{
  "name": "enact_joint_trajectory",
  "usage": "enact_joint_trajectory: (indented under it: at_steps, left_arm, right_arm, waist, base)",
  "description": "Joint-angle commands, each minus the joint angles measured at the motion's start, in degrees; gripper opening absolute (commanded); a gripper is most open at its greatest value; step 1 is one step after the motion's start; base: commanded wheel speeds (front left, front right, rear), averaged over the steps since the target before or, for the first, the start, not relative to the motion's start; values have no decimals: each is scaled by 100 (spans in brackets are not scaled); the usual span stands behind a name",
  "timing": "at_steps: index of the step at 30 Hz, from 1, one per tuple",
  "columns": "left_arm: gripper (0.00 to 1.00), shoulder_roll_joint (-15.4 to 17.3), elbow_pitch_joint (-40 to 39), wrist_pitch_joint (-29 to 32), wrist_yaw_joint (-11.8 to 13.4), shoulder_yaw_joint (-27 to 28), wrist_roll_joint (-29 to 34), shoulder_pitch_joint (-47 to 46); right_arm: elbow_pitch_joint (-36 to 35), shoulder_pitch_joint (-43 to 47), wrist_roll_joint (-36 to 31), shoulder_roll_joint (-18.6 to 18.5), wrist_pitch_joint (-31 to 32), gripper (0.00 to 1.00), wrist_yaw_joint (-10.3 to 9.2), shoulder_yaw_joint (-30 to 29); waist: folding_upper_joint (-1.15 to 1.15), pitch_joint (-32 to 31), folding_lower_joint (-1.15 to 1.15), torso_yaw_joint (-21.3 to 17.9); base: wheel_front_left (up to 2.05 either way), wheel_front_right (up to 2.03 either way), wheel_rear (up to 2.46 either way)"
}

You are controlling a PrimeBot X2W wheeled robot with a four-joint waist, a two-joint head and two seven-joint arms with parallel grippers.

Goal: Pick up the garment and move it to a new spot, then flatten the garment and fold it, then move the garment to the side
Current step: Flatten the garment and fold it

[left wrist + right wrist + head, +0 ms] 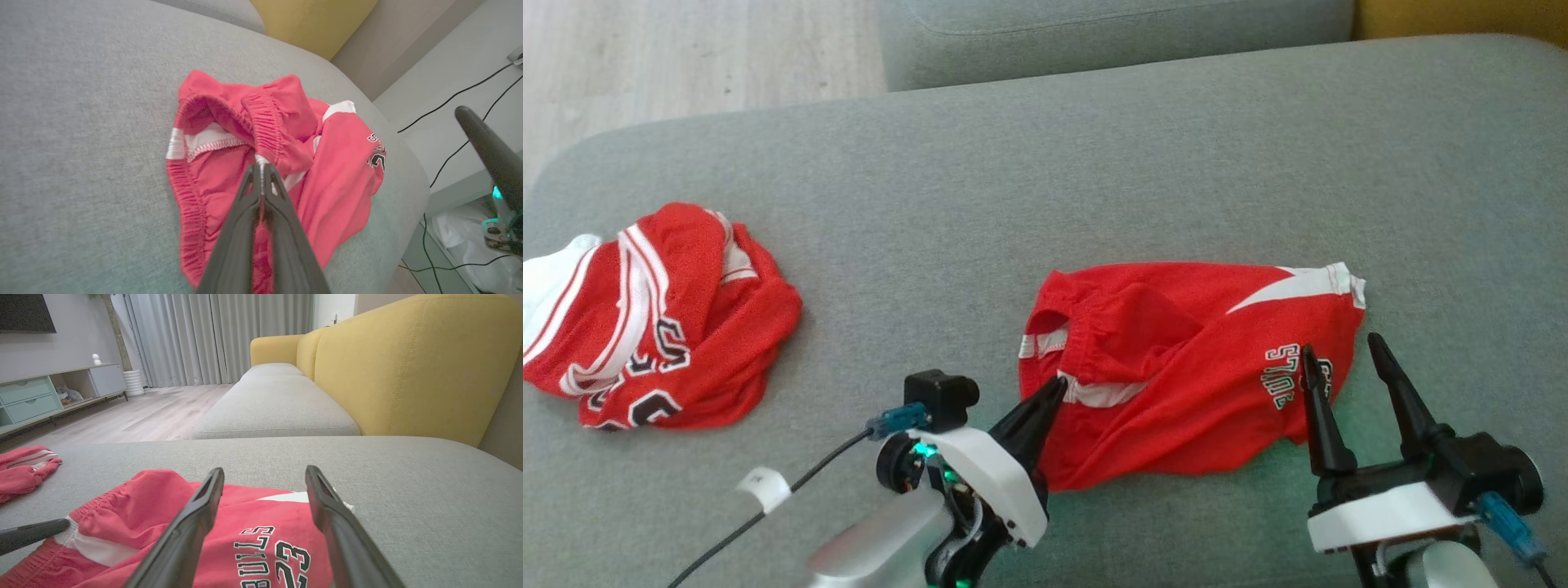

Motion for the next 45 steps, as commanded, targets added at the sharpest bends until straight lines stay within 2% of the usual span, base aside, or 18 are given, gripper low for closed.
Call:
enact_joint_trajectory:
  at_steps: [1,5,8,17,20,23,25,28,36,39,45]
  left_arm:
    - [0,35,-166,-87,-32,195,-27,-267]
    - [0,200,-453,-213,-91,292,-132,-108]
    - [0,501,-860,-289,-43,379,-203,111]
    - [0,1882,-2419,-499,555,894,-466,967]
    - [0,2195,-2704,-581,723,1095,-539,1165]
    - [0,2378,-2871,-640,810,1249,-597,1298]
    - [0,2459,-2920,-664,862,1311,-595,1349]
    - [0,2522,-2949,-681,899,1351,-585,1385]
    - [0,2460,-2939,-670,910,1324,-473,1244]
    - [0,2409,-2903,-663,893,1310,-426,1154]
    - [0,2305,-2830,-639,837,1281,-359,980]
  right_arm:
    - [-158,-101,29,-37,-36,100,-4,108]
    - [-142,-19,37,-37,-36,100,-4,75]
    - [-156,72,52,-37,-36,100,-4,23]
    - [-133,317,138,-37,-36,100,-4,-73]
    - [-56,358,432,-37,-36,100,-4,-115]
    - [99,394,645,-37,-36,100,-4,-60]
    - [384,418,772,-37,-36,100,-4,70]
    - [774,295,1002,-196,-36,100,-4,620]
    - [1631,-852,1617,-1215,-16,100,-4,1668]
    - [2008,-1392,1862,-1584,247,100,-4,2091]
    - [2429,-2167,2392,-2032,657,100,-4,2831]
  waist:
    - [0,-19,0,35]
    - [0,-115,0,184]
    - [0,-214,0,329]
    - [0,-410,0,712]
    - [0,-454,0,782]
    - [0,-494,0,839]
    - [0,-507,0,883]
    - [0,-486,0,936]
    - [0,-219,0,1035]
    - [0,-123,0,1063]
    - [0,24,0,1138]
  base:
    - [0,0,0]
    - [0,0,0]
    - [0,0,0]
    - [0,0,0]
    - [0,0,0]
    - [0,0,0]
    - [0,0,0]
    - [0,0,0]
    - [0,0,0]
    - [0,0,0]
    - [0,0,0]
